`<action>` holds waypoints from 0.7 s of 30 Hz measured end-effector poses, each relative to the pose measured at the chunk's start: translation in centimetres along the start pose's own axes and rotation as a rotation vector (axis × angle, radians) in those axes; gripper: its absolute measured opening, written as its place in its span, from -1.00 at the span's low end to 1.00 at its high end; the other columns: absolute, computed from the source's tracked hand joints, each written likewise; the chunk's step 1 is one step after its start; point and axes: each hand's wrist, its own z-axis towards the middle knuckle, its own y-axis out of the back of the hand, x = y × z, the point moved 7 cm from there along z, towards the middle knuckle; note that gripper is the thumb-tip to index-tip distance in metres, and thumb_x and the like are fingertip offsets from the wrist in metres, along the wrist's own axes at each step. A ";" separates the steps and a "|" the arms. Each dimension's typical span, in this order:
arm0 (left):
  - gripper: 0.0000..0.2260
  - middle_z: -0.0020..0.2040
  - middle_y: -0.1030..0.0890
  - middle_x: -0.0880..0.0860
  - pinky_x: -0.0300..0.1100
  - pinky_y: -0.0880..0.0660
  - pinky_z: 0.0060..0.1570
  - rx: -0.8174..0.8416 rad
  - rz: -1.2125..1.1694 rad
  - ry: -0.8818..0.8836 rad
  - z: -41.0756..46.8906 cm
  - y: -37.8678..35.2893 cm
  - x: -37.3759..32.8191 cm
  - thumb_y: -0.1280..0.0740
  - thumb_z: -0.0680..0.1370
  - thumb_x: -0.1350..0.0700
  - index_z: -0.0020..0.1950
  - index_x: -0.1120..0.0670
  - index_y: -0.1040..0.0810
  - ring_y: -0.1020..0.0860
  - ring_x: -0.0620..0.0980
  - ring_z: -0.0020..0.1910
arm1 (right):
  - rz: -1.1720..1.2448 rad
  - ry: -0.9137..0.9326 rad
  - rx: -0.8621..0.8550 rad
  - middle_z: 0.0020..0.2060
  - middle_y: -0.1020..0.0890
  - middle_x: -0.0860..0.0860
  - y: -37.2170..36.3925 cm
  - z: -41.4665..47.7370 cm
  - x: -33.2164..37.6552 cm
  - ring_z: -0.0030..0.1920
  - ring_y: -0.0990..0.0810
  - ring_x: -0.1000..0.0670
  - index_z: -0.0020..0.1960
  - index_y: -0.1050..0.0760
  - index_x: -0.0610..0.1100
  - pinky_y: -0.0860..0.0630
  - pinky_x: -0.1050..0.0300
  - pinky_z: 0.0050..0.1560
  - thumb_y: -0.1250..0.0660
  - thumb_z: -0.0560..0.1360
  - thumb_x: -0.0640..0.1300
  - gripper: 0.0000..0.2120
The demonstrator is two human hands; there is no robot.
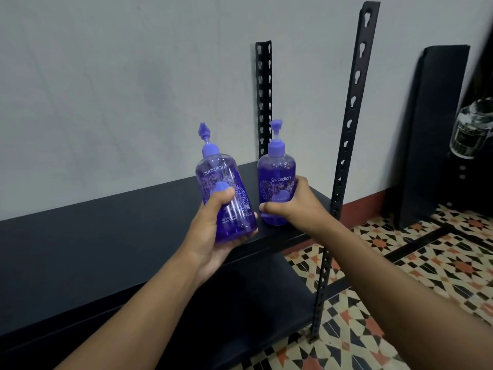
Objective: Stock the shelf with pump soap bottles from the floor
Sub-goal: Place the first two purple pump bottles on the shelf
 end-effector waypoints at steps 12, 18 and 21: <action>-0.21 0.00 -0.69 0.16 0.05 -0.63 -0.12 -0.025 -0.063 0.029 0.4 0.4 1.1 -0.54 0.24 -0.10 0.39 0.20 -0.48 -0.68 0.15 -0.07 | -0.132 -0.095 -0.102 0.16 -0.48 0.06 -0.5 4.3 -1.5 0.15 -0.49 0.03 0.39 -0.29 -0.11 -0.47 0.13 0.13 -0.65 0.33 -0.03 -0.22; -0.35 0.00 -0.70 0.15 0.05 -0.63 -0.11 -0.012 -0.057 0.041 0.7 0.4 1.6 -0.48 0.37 -0.06 0.39 0.18 -0.49 -0.69 0.14 -0.08 | -0.166 -0.148 -0.170 0.30 -0.53 -0.04 -1.2 7.5 -1.7 0.30 -0.51 -0.13 0.40 -0.40 -0.02 -0.52 -0.15 0.31 -0.60 -0.08 0.30 0.10; -0.40 0.00 -0.71 0.15 0.05 -0.63 -0.11 -0.013 -0.070 0.043 0.8 0.4 1.6 -0.47 0.40 -0.05 0.37 0.18 -0.51 -0.69 0.13 -0.09 | -0.190 -0.165 -0.184 0.30 -0.54 -0.05 -1.6 8.7 -2.0 0.32 -0.49 -0.18 0.36 -0.44 0.02 -0.50 -0.21 0.31 -0.62 0.03 0.27 -0.04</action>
